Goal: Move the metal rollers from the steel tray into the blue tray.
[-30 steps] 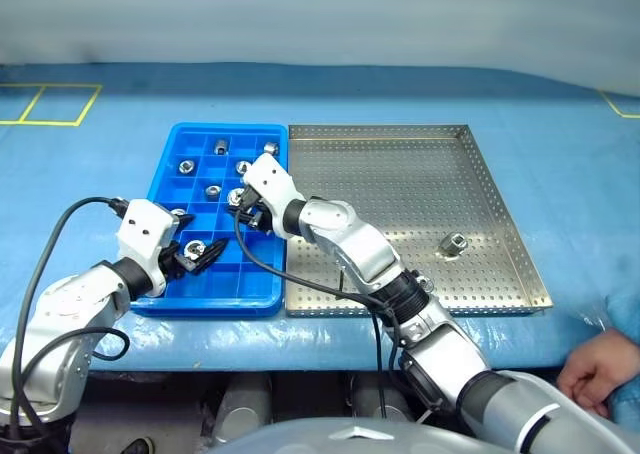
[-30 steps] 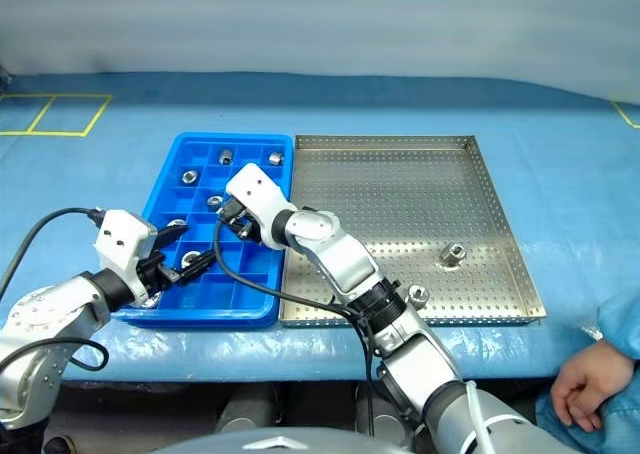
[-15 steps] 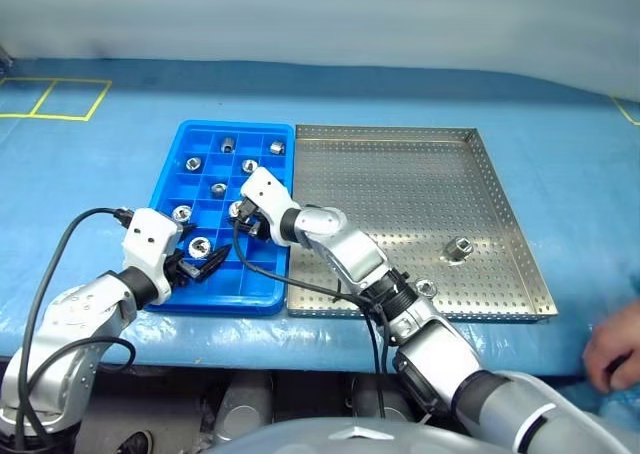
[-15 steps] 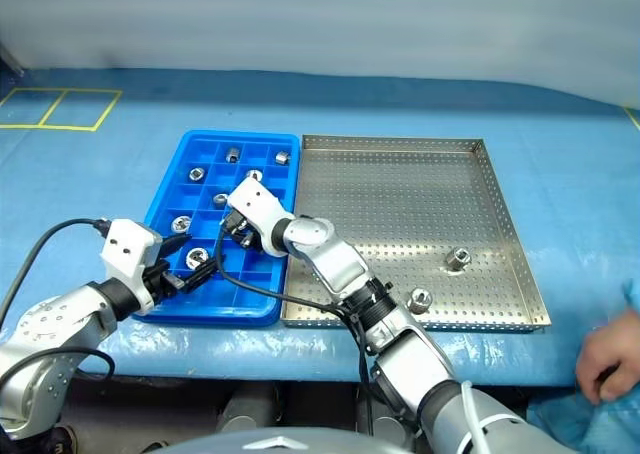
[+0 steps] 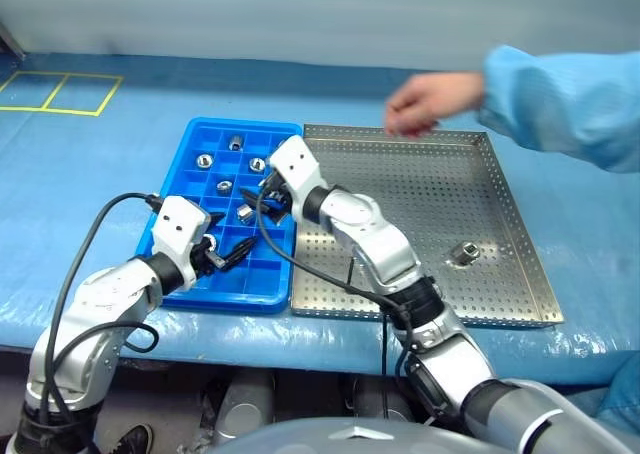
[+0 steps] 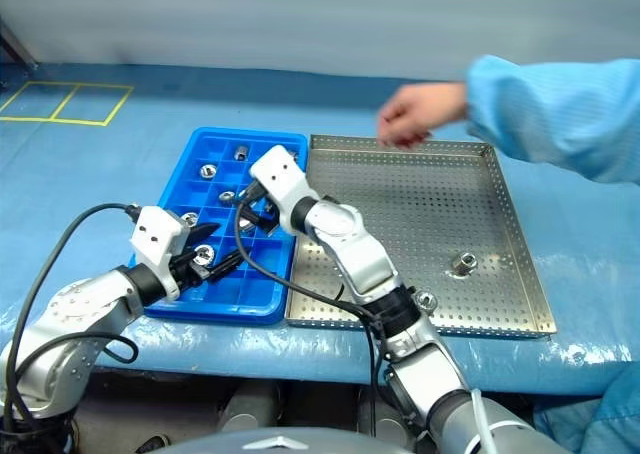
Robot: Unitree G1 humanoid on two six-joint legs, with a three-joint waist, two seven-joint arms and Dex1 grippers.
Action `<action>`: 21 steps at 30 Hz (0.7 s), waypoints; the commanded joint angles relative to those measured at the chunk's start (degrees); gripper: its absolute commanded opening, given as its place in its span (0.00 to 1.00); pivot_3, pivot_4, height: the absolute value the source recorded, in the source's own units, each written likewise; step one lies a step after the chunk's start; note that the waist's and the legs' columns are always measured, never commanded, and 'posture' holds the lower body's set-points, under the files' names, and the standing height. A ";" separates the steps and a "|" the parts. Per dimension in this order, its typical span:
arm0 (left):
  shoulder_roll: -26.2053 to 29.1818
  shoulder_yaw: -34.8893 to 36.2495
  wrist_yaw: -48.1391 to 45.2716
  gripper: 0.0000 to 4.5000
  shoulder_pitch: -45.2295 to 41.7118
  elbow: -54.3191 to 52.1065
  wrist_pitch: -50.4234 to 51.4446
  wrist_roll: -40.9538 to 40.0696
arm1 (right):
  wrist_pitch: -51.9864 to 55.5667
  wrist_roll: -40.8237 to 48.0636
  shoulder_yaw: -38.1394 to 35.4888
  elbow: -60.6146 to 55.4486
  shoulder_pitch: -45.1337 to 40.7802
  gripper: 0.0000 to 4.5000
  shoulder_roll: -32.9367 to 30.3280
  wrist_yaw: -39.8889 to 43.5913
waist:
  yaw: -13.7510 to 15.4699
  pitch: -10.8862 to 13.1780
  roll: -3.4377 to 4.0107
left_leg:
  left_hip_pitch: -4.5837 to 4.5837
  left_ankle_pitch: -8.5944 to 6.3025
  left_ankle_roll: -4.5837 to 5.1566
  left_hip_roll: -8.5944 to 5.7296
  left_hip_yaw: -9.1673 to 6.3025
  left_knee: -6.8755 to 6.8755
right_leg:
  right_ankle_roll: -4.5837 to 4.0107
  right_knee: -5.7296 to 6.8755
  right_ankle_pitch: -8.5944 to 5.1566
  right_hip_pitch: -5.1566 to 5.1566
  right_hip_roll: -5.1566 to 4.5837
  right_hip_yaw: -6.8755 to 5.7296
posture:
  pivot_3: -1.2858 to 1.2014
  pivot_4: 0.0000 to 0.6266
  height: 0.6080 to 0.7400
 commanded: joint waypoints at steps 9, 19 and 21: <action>-4.73 -11.72 -4.64 0.89 -10.34 9.00 -4.26 1.78 | 21.48 -1.57 -7.41 -26.57 18.29 0.90 -14.23 -5.08 | -3.30 0.01 0.05 | 0.04 0.01 0.01 0.02 0.02 0.03 | -0.05 0.07 -0.06 -0.01 0.02 0.00 | 0.51 0.24 1.00; -5.43 -14.78 -7.64 0.89 -13.45 12.23 -5.63 2.63 | 30.88 0.65 -13.81 -38.68 28.93 0.90 -21.35 -5.22 | -5.26 0.02 0.05 | 0.00 0.00 0.03 -0.01 0.03 0.05 | 0.23 0.04 -0.21 0.01 0.01 0.06 | 0.48 0.24 1.00; -5.56 -14.75 -7.94 0.89 -13.69 12.49 -5.67 2.76 | 33.52 2.19 -15.02 -41.35 30.20 0.90 -22.15 -4.35 | -5.37 0.02 0.05 | 0.01 0.00 0.03 0.00 0.03 0.06 | 0.24 0.06 -0.22 0.01 0.02 0.06 | 0.48 0.24 1.00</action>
